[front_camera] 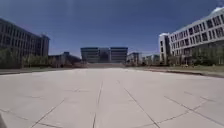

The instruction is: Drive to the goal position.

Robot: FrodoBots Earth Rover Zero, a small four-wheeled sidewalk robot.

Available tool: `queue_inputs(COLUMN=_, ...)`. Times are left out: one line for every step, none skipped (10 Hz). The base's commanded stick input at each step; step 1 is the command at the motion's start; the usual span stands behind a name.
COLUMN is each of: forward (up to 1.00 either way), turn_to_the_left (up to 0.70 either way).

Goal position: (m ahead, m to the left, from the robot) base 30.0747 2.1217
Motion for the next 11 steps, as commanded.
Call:
queue_inputs(forward=0.49, turn_to_the_left=0.00)
queue_inputs(forward=0.49, turn_to_the_left=0.00)
queue_inputs(forward=0.49, turn_to_the_left=0.00)
queue_inputs(forward=0.49, turn_to_the_left=0.00)
queue_inputs(forward=0.49, turn_to_the_left=0.00)
queue_inputs(forward=0.49, turn_to_the_left=0.00)
queue_inputs(forward=0.48, turn_to_the_left=0.00)
queue_inputs(forward=0.49, turn_to_the_left=0.00)
queue_inputs(forward=0.49, turn_to_the_left=0.00)
queue_inputs(forward=0.49, turn_to_the_left=0.00)
queue_inputs(forward=0.49, turn_to_the_left=0.00)
